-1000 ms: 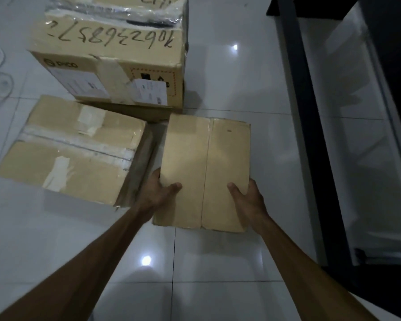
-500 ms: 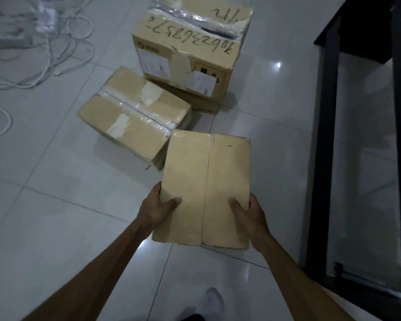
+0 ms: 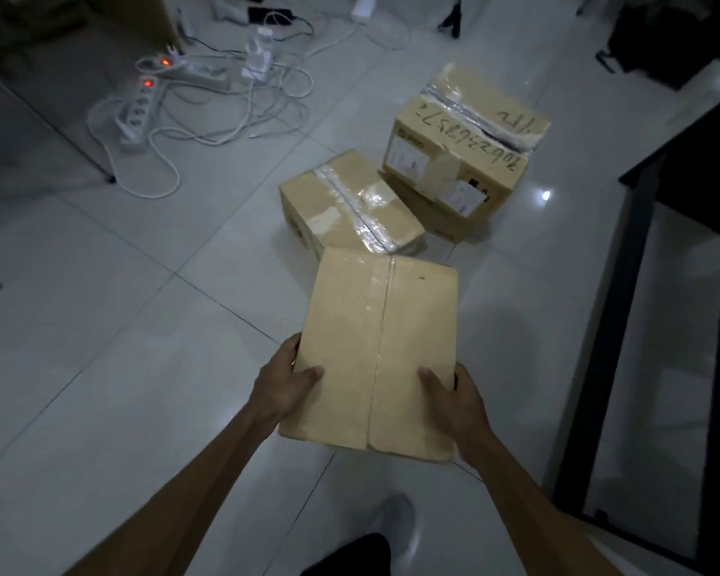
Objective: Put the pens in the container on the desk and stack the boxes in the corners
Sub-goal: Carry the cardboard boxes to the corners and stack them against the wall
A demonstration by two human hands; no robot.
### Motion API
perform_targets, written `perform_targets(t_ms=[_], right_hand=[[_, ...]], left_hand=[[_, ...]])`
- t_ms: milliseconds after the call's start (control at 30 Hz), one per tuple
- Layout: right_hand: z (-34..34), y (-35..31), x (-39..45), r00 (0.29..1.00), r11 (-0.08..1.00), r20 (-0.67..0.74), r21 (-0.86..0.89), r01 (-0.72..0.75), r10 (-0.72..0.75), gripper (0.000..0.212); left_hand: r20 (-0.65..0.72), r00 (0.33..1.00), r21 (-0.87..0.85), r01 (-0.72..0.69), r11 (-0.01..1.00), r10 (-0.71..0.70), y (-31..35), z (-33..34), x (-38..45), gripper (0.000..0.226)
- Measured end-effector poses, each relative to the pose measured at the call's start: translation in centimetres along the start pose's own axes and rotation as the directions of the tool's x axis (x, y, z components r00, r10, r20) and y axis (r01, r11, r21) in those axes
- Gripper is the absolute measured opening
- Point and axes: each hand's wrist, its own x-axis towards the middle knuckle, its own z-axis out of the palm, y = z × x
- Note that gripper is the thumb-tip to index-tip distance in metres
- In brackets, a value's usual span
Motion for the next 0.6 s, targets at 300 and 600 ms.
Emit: perform_targets(t_ms=[300,600], right_hand=[[10.7,-6.9,-7.7,0.970,0.965,0.161,-0.160,0.209,-0.184,0.055],[27.2,-13.6,-20.1,0.868,0.901,0.418,-0.209,0.381,-0.270,0.053]], left_hand=[[-0.154,0.988,-0.176,-0.009,0.984,-0.019,-5.1,-13.7,-7.4,0.054],[-0.377,0.919,-0.349,-0.024,0.937,-0.117,-14.0,-30.7,-18.3,0.056]])
